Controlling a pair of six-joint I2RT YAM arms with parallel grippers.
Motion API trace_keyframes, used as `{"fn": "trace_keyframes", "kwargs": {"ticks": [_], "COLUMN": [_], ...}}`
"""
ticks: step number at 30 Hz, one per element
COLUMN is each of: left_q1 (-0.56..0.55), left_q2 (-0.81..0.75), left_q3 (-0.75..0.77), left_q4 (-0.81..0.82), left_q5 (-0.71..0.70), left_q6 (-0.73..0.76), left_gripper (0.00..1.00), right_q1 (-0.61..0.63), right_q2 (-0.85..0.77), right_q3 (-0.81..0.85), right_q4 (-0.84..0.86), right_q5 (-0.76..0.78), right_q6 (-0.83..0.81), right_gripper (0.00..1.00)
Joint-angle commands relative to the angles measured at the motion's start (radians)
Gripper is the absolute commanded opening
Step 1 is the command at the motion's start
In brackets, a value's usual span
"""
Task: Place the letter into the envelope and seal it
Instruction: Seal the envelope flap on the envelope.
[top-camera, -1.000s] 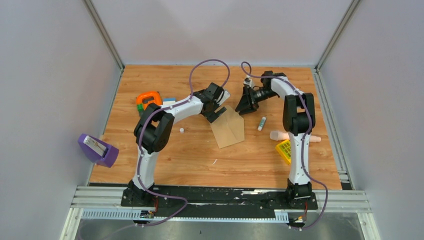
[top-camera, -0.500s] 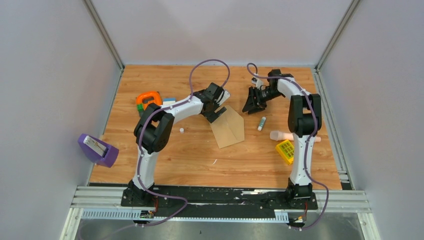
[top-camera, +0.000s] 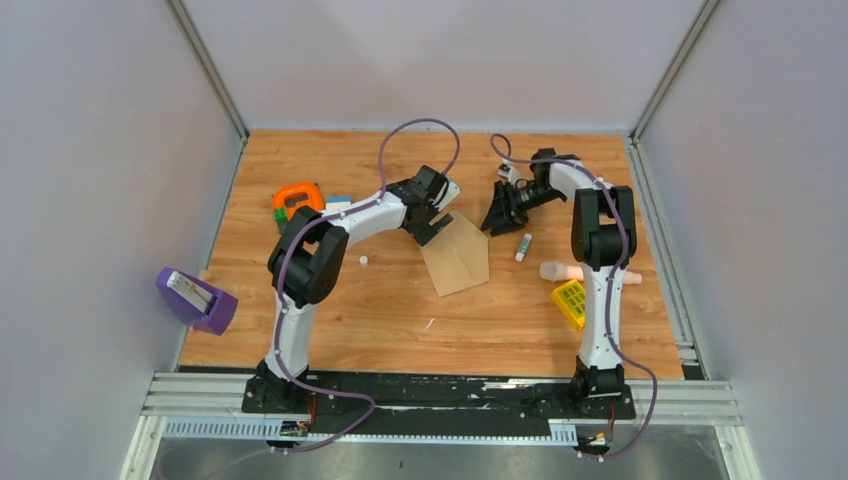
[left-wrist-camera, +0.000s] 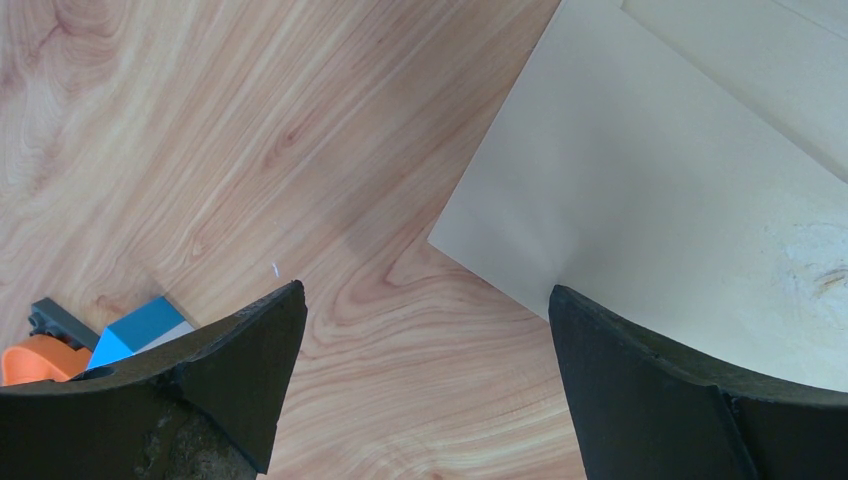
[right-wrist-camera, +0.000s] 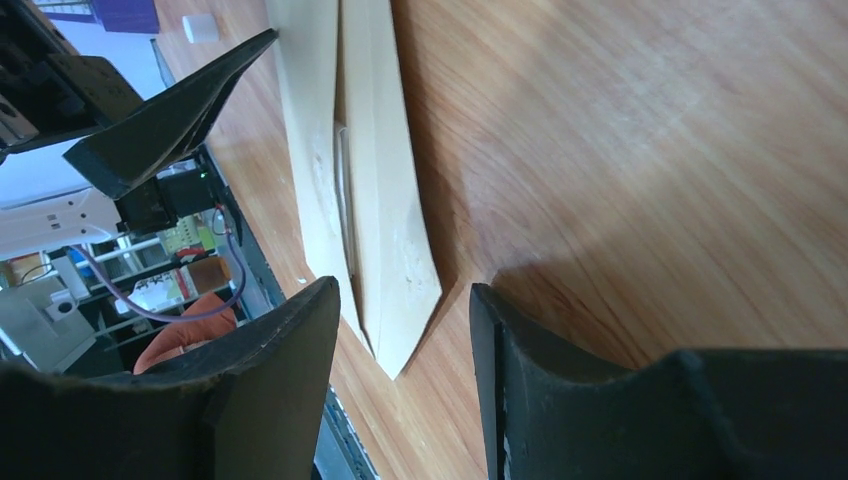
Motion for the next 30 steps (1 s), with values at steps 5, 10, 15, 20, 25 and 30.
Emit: {"fn": "trace_keyframes", "kwargs": {"ticks": [5,10,15,20,25,30], "left_q1": [0.002,0.001,0.002,0.002,0.002,0.002], "left_q2": [0.056,0.057,0.05,0.05,0.047,0.05], "left_q3": [-0.017,-0.017,-0.025,-0.026,-0.028,-0.03], "left_q4": [-0.038,-0.039,-0.034,-0.033,-0.031,-0.028], "left_q5": [-0.016,-0.018,-0.023,-0.022,-0.024,-0.025], "left_q6": [-0.016,-0.016,-0.013,-0.011,-0.01,-0.009], "left_gripper": [1.0,1.0,1.0,1.0,1.0,1.0], "right_q1": [0.03,0.038,0.037,0.037,0.037,0.039], "right_q2": [0.018,0.014,-0.021,0.003,0.024,0.034], "right_q3": [0.038,0.052,0.062,0.08,0.061,0.049], "right_q4": [-0.099,-0.103,-0.035,0.023,0.023,-0.012], "right_q5": [-0.167,-0.171,-0.103,0.025,0.032,0.012], "right_q6": [-0.124,-0.13,-0.092,-0.055,-0.066,-0.115], "right_gripper": [0.51,0.5,0.51,0.52,0.52,0.51]}}
